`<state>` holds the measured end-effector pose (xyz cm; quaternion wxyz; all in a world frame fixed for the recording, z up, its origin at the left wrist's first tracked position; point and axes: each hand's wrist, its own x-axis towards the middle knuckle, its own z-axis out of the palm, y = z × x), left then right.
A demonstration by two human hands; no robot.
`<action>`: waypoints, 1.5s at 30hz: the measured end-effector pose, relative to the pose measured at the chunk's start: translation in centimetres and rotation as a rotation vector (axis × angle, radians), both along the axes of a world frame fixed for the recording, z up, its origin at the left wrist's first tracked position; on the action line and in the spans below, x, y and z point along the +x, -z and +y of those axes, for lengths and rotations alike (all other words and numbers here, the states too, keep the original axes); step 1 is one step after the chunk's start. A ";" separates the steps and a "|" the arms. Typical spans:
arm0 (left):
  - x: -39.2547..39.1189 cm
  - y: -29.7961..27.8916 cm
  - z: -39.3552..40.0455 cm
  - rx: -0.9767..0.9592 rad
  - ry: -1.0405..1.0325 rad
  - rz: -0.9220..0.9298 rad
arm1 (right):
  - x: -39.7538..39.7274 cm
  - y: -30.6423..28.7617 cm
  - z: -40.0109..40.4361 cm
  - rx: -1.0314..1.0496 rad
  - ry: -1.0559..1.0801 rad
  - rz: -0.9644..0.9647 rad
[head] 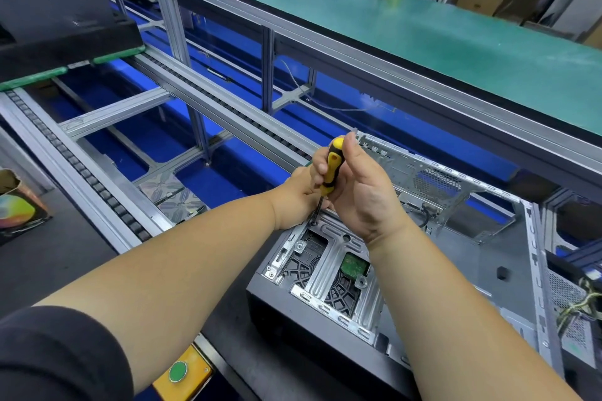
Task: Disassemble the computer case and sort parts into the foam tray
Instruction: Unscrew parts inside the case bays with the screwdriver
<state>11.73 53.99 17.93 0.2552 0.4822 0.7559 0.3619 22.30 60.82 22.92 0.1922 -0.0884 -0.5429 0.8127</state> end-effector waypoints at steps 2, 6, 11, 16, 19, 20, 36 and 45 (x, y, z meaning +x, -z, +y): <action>0.0 0.1 0.1 0.008 -0.020 -0.012 | 0.1 -0.2 0.3 -0.012 0.008 -0.012; 0.4 -0.3 0.0 0.028 -0.033 -0.103 | 0.1 -0.4 0.7 -0.114 0.010 -0.035; 0.5 -0.3 0.0 0.039 -0.053 -0.125 | -0.6 -0.5 0.4 -0.062 -0.049 -0.065; 0.3 -0.2 -0.1 0.095 -0.002 -0.076 | -1.1 -0.4 0.0 -0.033 -0.016 -0.059; 0.3 -0.2 -0.3 0.065 0.009 -0.088 | -0.8 -0.2 0.1 -0.046 -0.024 -0.018; 0.1 0.0 -0.3 0.039 0.019 -0.058 | -0.7 -0.2 0.1 -0.043 -0.019 -0.004; 0.1 0.1 0.0 0.081 0.006 -0.099 | -0.5 -0.9 0.3 -0.061 -0.037 -0.054; -0.3 0.5 0.1 0.038 0.027 -0.055 | -1.0 -0.6 0.1 -0.071 -0.026 -0.006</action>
